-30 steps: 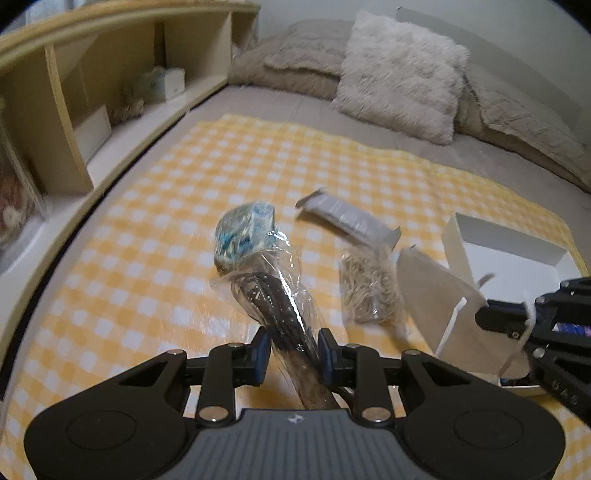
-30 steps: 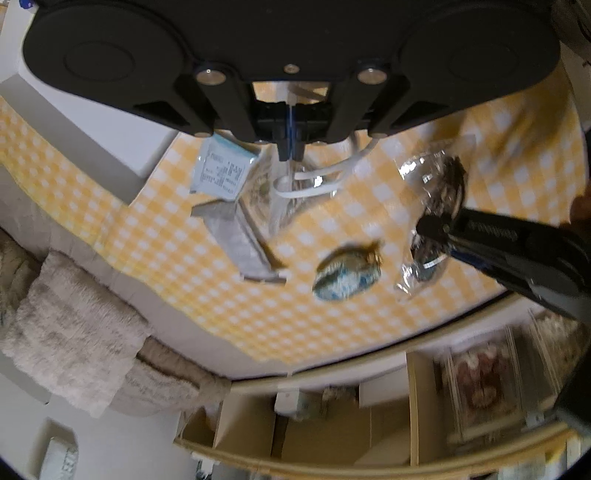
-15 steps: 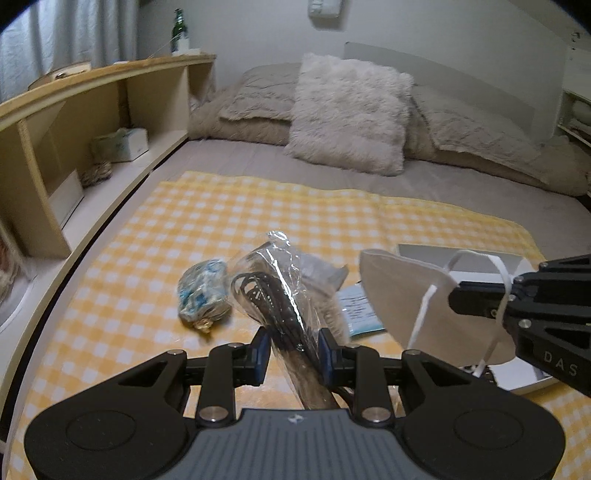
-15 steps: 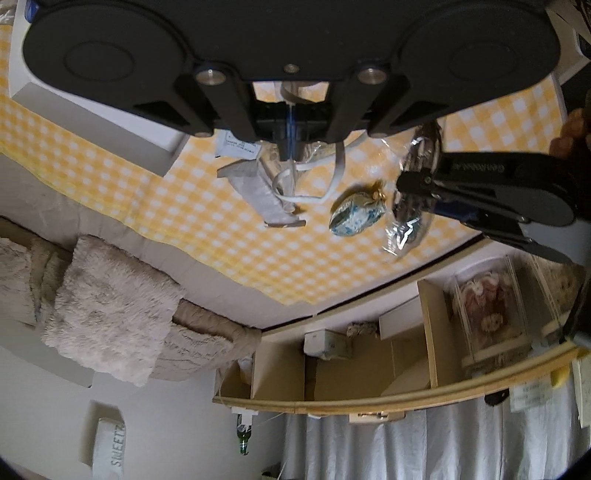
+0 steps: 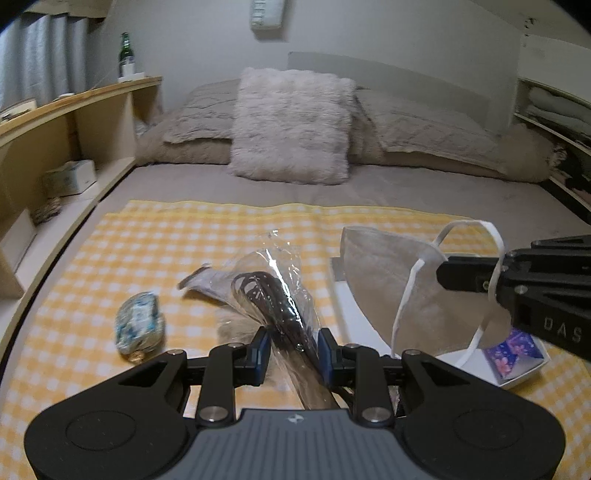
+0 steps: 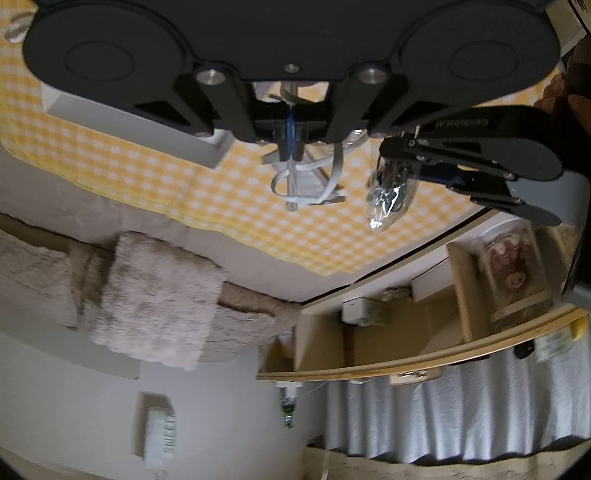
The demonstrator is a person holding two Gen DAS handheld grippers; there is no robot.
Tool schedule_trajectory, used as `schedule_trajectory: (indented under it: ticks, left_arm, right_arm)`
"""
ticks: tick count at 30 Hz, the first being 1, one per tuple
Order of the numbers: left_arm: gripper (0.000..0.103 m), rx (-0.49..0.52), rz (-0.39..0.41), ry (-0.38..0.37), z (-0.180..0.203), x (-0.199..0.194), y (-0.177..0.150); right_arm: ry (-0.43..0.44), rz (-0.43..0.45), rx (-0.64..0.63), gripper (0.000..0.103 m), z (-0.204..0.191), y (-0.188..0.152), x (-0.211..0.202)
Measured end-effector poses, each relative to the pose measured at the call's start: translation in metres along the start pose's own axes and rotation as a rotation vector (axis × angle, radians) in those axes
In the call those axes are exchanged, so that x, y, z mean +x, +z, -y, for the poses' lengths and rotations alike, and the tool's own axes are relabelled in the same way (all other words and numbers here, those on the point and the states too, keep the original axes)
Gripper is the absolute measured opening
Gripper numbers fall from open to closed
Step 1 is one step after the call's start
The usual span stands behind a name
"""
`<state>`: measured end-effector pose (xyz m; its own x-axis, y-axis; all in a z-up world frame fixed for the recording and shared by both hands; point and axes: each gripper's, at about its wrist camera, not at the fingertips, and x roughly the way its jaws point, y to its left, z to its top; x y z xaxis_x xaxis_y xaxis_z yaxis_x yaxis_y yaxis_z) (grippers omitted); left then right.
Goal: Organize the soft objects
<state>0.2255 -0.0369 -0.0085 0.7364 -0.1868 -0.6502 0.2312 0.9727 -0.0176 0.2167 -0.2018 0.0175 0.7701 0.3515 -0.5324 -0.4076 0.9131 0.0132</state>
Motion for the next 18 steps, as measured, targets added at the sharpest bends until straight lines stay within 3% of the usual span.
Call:
schedule_trajectory:
  ticks: [18]
  left_arm:
    - [0.029, 0.050, 0.004, -0.178, 0.073, 0.045, 0.019]
  right_arm:
    - [-0.213, 0.001, 0.183, 0.000, 0.112, -0.032, -0.030]
